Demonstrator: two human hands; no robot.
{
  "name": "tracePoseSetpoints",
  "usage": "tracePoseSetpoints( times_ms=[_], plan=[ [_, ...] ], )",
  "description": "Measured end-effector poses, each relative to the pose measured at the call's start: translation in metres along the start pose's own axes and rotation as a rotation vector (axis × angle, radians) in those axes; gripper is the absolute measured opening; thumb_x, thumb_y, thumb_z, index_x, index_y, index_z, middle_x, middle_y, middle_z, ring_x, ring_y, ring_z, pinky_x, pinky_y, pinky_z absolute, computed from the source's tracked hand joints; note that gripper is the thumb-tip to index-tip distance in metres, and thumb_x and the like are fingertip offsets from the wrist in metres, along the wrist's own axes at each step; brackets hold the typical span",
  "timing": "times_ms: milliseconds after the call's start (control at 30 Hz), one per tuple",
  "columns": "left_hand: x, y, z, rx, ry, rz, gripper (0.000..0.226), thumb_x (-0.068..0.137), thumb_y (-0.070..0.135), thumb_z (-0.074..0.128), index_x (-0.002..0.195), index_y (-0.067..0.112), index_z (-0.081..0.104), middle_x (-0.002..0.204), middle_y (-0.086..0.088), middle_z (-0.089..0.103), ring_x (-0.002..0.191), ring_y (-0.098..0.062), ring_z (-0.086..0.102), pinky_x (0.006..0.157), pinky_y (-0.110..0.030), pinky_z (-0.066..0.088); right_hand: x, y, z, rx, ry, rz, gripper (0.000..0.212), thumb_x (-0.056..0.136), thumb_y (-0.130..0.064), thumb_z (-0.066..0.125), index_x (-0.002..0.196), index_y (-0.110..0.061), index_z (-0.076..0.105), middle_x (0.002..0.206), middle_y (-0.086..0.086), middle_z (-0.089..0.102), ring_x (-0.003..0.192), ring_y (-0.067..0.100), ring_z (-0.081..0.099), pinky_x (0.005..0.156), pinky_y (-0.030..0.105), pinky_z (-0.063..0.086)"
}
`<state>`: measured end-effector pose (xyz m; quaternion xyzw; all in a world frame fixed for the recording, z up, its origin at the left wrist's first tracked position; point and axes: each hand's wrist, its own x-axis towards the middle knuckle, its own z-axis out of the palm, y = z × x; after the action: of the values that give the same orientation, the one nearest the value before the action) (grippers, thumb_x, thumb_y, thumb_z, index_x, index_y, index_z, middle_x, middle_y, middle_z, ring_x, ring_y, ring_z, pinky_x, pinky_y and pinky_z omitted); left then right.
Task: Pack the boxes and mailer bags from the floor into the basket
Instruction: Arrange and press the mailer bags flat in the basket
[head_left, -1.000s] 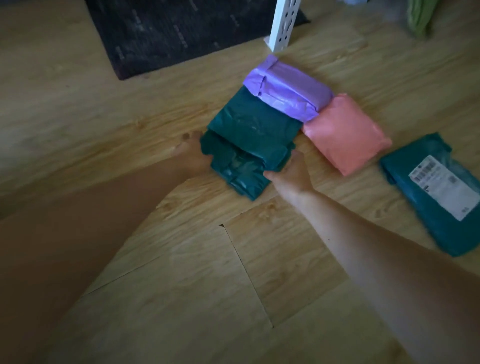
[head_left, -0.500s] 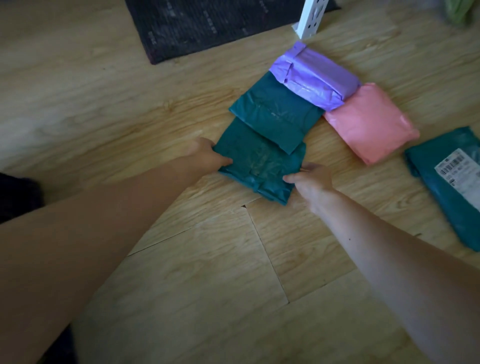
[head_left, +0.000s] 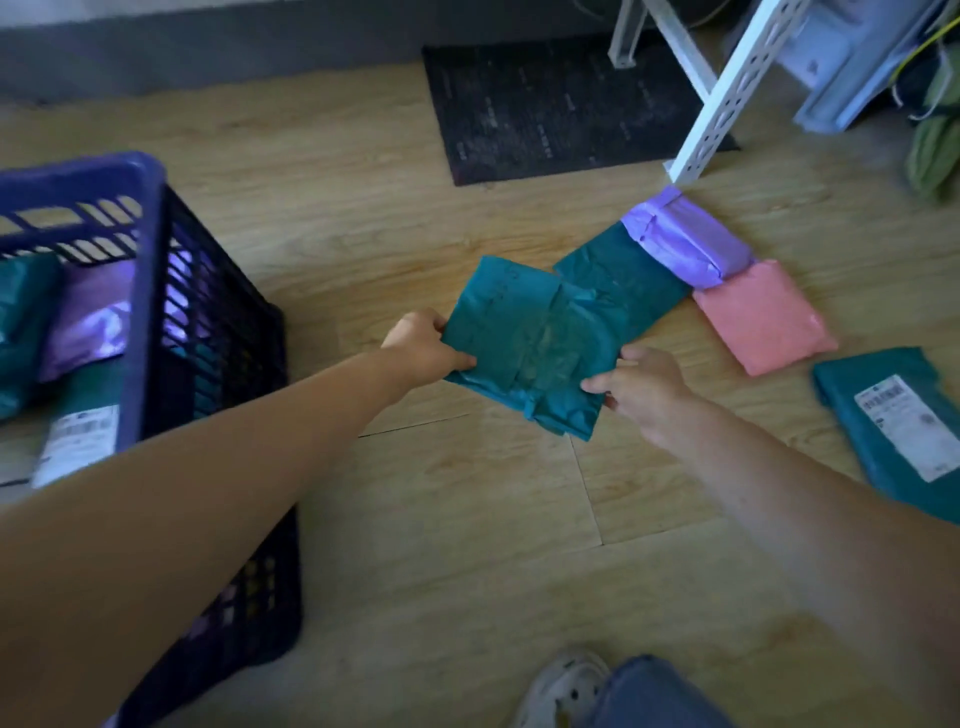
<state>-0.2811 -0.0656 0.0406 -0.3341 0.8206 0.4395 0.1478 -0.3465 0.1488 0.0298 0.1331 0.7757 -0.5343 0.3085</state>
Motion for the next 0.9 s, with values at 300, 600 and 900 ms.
tracePoseSetpoints(
  times_ms=[300, 600, 900],
  plan=[
    [-0.106, 0.000, -0.105, -0.019, 0.116, 0.168, 0.057, 0.072, 0.014, 0.080, 0.122, 0.010, 0.053, 0.111, -0.009, 0.062, 0.102, -0.026, 0.062, 0.088, -0.037, 0.053, -0.120, -0.083, 0.030, -0.199, -0.036, -0.280, 0.038, 0.072, -0.001, 0.076, 0.105, -0.011, 0.060, 0.104, 0.005, 0.068, 0.095, 0.022, 0.064, 0.082, 0.035, 0.053],
    [-0.198, -0.044, -0.187, -0.110, 0.277, 0.217, 0.061, 0.069, 0.006, 0.079, 0.124, 0.010, 0.054, 0.098, -0.007, 0.064, 0.087, -0.021, 0.062, 0.077, -0.030, 0.051, -0.219, -0.112, 0.089, -0.222, -0.058, -0.474, 0.059, 0.071, -0.003, 0.078, 0.112, -0.025, 0.041, 0.108, 0.003, 0.065, 0.100, 0.020, 0.063, 0.092, 0.041, 0.052],
    [-0.249, -0.140, -0.260, -0.135, 0.389, 0.138, 0.037, 0.082, -0.001, 0.063, 0.118, 0.008, 0.062, 0.095, -0.009, 0.064, 0.079, -0.022, 0.060, 0.074, -0.030, 0.051, -0.259, -0.102, 0.196, -0.249, -0.261, -0.420, 0.071, 0.073, 0.001, 0.075, 0.133, -0.013, 0.041, 0.116, 0.006, 0.062, 0.107, 0.023, 0.060, 0.097, 0.045, 0.048]
  ],
)
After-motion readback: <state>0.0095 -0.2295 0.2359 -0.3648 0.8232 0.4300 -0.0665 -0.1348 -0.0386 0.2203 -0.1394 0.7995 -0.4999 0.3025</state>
